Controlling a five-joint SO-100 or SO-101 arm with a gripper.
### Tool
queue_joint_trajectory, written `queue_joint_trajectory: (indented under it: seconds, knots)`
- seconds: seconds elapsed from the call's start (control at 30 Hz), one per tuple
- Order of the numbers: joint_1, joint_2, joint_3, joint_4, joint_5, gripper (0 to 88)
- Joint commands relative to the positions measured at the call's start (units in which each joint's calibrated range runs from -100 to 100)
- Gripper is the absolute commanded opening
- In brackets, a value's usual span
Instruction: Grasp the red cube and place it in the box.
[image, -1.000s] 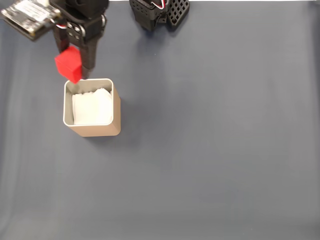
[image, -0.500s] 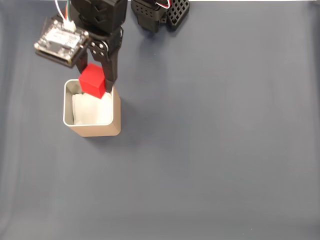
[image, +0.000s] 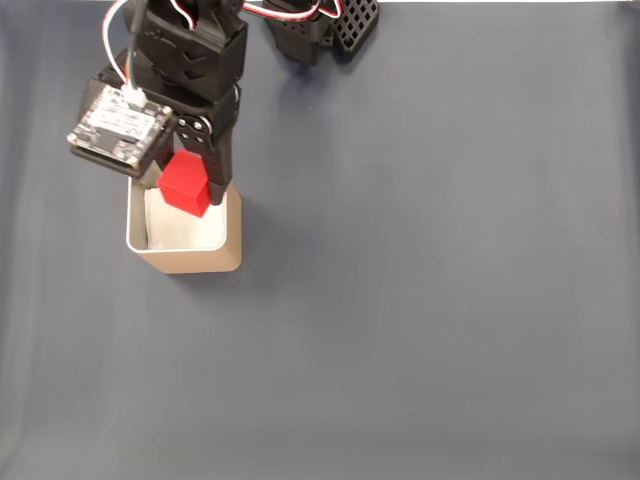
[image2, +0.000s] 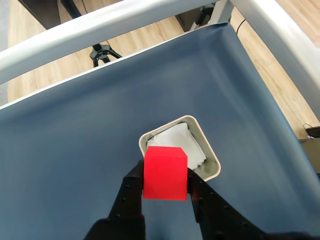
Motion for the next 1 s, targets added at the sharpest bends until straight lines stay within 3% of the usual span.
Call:
queue_joint_trajectory:
  seconds: [0.0, 0.97]
  knots:
    - [1.00, 0.05, -2.26, -0.85, -0.83, 0.2]
    - [3.13, 0.05, -1.44, -2.08, -0.98, 0.2]
